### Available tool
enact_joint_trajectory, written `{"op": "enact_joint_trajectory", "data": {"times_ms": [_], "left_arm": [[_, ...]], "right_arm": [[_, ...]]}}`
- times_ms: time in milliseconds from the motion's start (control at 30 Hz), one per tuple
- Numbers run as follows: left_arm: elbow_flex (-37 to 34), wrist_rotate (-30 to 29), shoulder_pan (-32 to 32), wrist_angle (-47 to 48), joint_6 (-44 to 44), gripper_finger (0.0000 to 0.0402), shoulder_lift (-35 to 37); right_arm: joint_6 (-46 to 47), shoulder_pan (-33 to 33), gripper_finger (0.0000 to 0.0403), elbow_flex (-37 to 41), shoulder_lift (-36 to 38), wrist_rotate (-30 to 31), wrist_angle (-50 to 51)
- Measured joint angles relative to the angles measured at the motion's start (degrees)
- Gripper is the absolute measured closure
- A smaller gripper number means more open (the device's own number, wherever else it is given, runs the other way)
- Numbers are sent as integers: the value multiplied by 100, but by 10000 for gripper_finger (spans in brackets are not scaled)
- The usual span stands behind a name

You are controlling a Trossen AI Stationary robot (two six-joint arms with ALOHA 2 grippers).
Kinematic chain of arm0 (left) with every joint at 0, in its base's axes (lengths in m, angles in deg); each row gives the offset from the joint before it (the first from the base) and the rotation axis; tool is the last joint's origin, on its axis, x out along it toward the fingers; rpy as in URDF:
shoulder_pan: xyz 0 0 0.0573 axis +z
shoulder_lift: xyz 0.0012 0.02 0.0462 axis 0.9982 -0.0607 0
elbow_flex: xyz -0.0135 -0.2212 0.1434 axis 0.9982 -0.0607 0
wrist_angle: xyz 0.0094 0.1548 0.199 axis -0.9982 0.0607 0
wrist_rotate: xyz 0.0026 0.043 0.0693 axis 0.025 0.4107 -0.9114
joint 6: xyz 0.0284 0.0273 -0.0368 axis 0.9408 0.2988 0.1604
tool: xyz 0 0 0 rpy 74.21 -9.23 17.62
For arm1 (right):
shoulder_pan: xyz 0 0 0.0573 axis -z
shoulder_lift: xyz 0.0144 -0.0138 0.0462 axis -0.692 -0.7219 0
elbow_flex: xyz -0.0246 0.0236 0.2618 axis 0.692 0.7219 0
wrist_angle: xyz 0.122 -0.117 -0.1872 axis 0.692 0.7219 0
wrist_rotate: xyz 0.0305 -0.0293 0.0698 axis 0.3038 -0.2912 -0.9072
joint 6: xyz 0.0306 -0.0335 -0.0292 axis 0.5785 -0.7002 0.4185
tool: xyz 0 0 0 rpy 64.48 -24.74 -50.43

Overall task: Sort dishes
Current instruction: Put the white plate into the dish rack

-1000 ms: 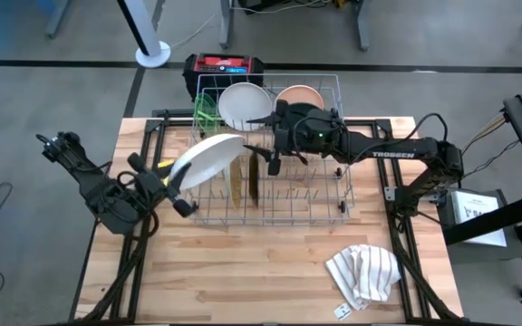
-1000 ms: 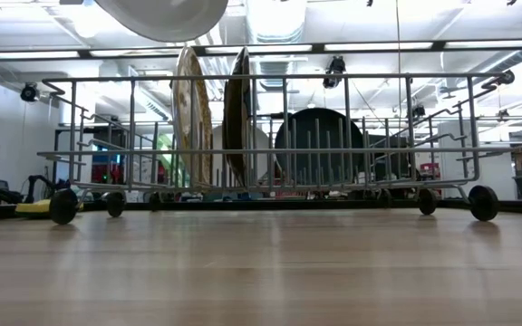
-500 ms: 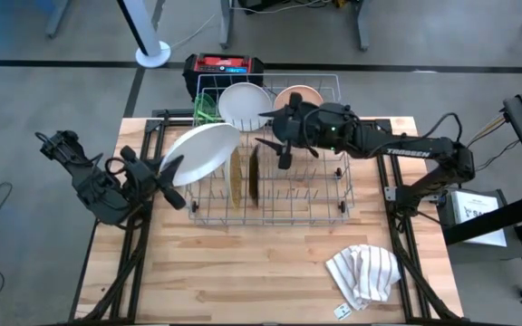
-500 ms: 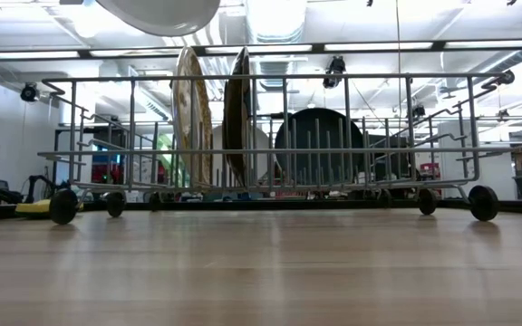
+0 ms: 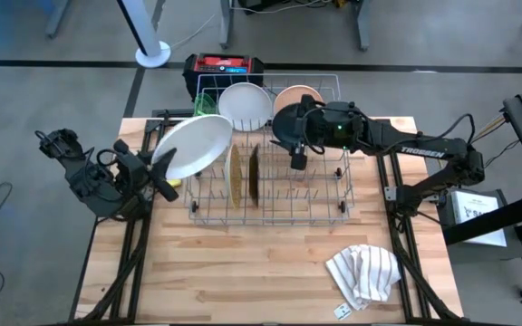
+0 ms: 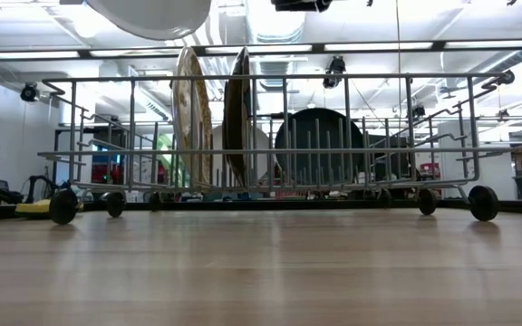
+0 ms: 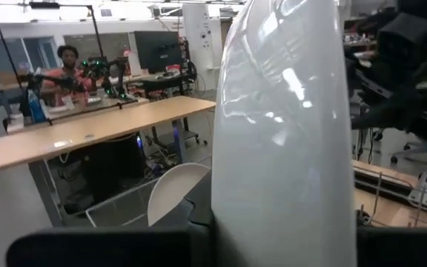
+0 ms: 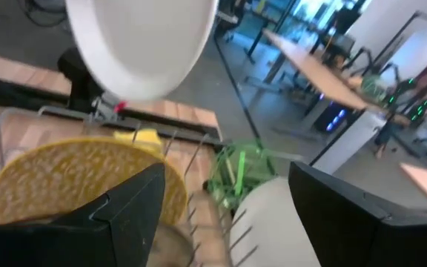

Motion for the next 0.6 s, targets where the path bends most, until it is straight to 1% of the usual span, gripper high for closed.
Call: {"op": "enact_joint_trajectory", "data": {"times_ms": [133,233,367,500,533,600], "left_arm": [[-135,1,0,591,-824,353,186],[-214,35,0,638,-1035,353,274],[-246,29,0,647,-1056,353,321],[-246,10,0,639,-890,353,365],[-246,-16,0,610,-789,353,354],[-246,-58,-13,391,-536,353,265]], "right_arm": [[202,27,131,0,4,-2,262],[293,82,132,0,45,-2,411],[370,164,127,0,117,-2,639],[310,174,128,0,171,-18,681],[254,177,129,0,191,-115,667],[292,194,132,0,239,-581,462]]}}
